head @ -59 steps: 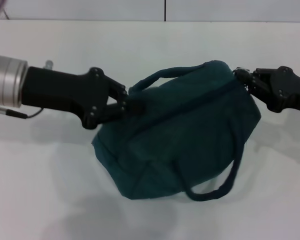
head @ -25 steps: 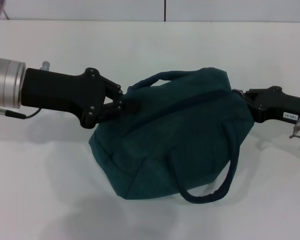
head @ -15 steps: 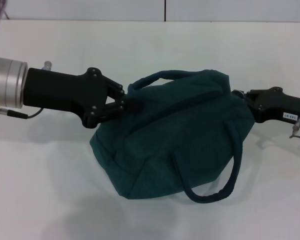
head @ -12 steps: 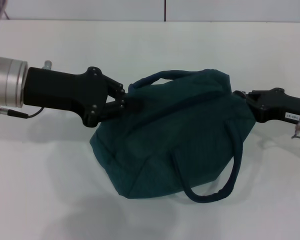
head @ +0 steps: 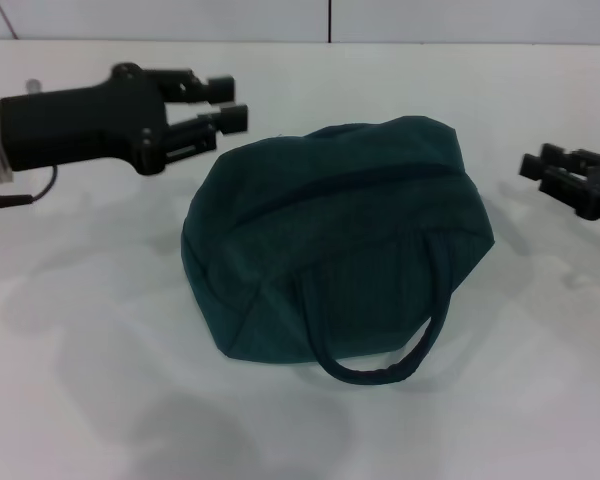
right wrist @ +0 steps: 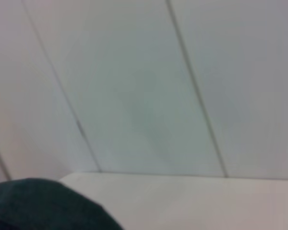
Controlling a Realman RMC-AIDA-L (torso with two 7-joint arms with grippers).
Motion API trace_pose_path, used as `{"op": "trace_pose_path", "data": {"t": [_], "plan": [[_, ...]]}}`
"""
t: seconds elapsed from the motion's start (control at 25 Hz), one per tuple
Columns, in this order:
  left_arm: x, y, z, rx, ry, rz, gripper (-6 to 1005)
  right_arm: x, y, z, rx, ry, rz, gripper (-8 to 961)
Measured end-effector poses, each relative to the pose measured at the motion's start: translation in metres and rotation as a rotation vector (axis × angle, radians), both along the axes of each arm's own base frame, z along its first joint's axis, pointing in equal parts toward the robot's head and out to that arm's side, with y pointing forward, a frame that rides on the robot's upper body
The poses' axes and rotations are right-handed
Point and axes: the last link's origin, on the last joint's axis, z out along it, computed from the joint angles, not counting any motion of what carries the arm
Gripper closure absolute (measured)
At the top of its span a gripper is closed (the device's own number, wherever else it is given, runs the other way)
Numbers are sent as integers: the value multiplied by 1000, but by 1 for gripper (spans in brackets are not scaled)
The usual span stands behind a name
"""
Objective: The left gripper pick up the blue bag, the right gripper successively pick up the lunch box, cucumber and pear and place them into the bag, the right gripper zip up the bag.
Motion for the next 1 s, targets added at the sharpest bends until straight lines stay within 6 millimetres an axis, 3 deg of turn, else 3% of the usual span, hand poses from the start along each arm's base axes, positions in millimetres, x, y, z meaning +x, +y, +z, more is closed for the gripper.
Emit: {"op": "trace_pose_path", "data": {"t": [0.2,0.48,0.6,0.8,1.0], "plan": [[-8,-6,2,95,-104,-5,606,2,-17,20,106,44,103,586],[9,-22,-10,22,-182,-124,451,-38,-38,37,69,161,445,362],[21,-30,-19,-60,-190,-203,385,-58,-38,33,-48,153,556,274],[33,-38,-33,-141,-195,-264,160,-85,-36,17,-252,104,680,106],[33,-41,-40,-159,-207,-257,126,-99,-38,4,-358,70,747,109]]}}
